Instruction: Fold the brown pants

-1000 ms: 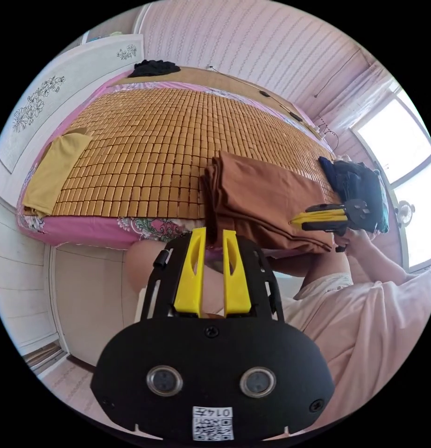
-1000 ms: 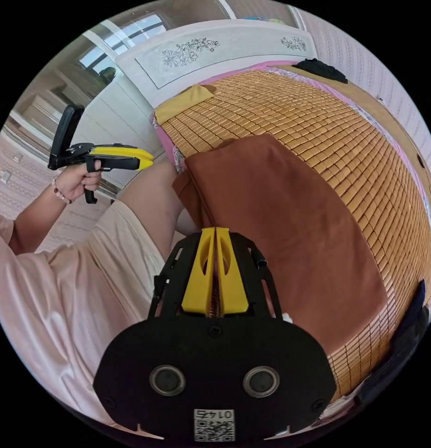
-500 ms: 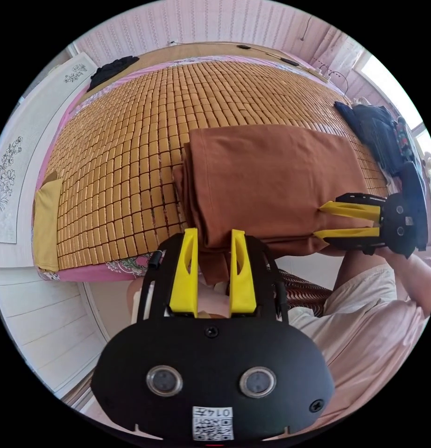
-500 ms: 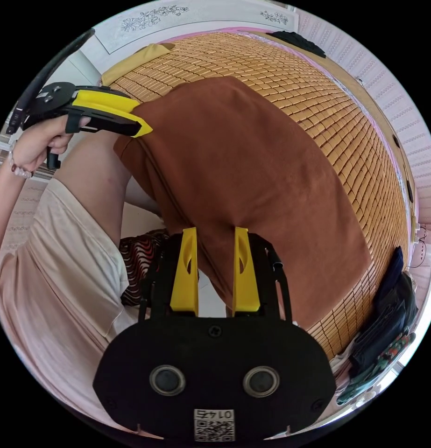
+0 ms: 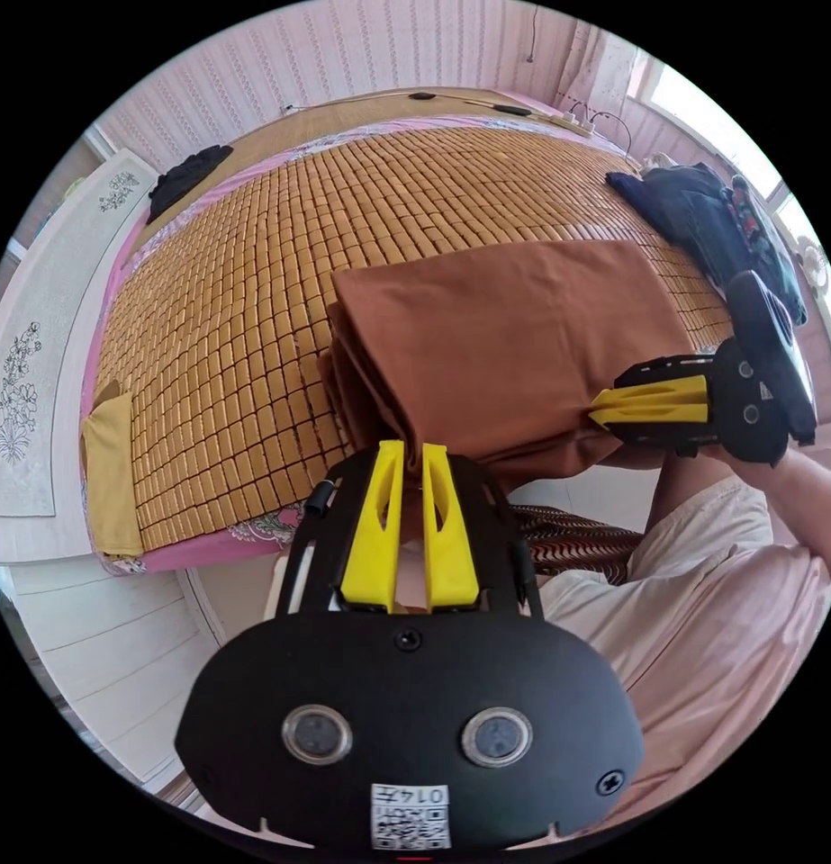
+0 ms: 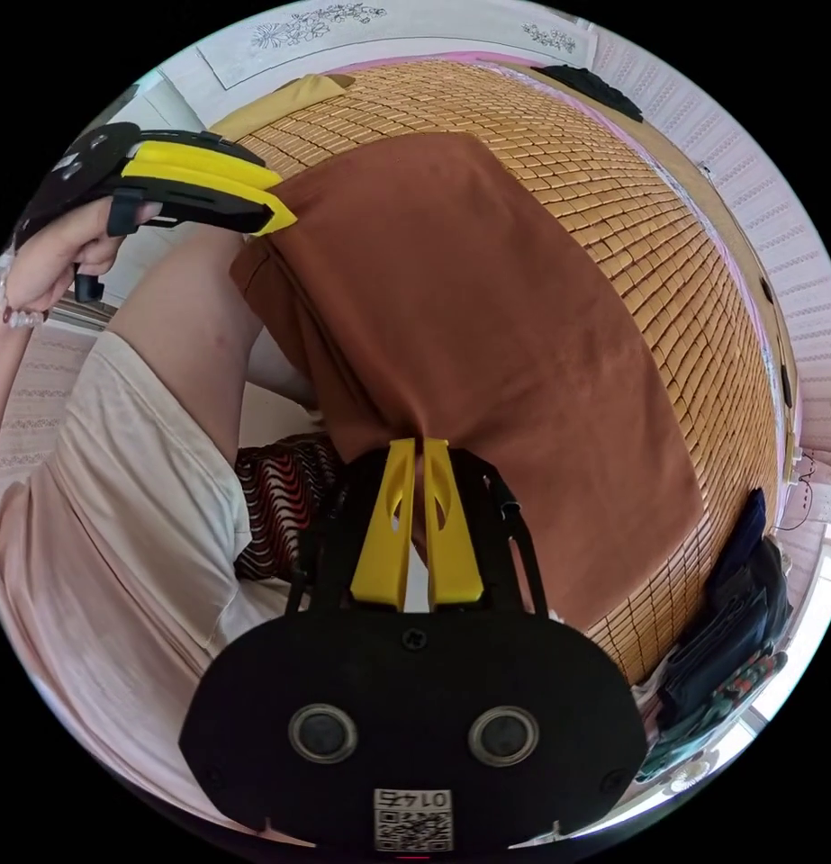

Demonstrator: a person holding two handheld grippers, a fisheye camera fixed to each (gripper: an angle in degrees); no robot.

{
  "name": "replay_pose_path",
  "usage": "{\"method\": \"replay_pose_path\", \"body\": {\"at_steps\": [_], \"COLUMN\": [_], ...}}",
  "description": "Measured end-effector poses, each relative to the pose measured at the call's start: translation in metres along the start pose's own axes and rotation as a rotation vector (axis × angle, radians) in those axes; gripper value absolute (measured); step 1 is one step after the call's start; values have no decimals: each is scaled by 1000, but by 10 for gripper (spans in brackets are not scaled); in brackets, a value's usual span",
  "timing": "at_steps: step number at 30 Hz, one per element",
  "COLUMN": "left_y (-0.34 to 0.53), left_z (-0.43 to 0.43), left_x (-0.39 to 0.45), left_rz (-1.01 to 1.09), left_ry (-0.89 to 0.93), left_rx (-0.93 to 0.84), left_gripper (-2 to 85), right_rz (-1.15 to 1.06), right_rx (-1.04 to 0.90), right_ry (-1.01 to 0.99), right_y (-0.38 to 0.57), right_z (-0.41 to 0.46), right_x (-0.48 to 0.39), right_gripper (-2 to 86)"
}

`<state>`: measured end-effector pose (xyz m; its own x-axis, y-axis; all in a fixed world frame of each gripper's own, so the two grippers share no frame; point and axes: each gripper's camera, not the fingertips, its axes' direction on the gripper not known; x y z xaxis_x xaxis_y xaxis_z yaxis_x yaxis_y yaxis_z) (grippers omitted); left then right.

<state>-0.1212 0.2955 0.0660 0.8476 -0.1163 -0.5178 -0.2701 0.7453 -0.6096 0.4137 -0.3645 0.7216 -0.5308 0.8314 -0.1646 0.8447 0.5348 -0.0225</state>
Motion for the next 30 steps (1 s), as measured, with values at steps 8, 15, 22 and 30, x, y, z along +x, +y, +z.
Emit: {"method": "replay_pose_path", "body": {"at_steps": [8, 15, 22, 30], "left_y": [44, 63, 79, 72], "left_z": [-77, -30, -74, -44], "left_x": [-6, -34, -77, -90], "left_rz": [23, -58, -238, -341], "left_ry": [104, 172, 129, 328], "left_rx": [75, -165, 6, -39], "left_gripper": [40, 62, 138, 117], "right_rz": [-77, -32, 429, 852], "right_rx": [98, 10, 154, 125], "right_ry": [-93, -259, -53, -302], "right_y": [32, 31, 125, 200], "right_z": [-91, -59, -77, -32], "right_x": [7, 16, 110, 181], "right_gripper": [0, 44, 114, 156]}}
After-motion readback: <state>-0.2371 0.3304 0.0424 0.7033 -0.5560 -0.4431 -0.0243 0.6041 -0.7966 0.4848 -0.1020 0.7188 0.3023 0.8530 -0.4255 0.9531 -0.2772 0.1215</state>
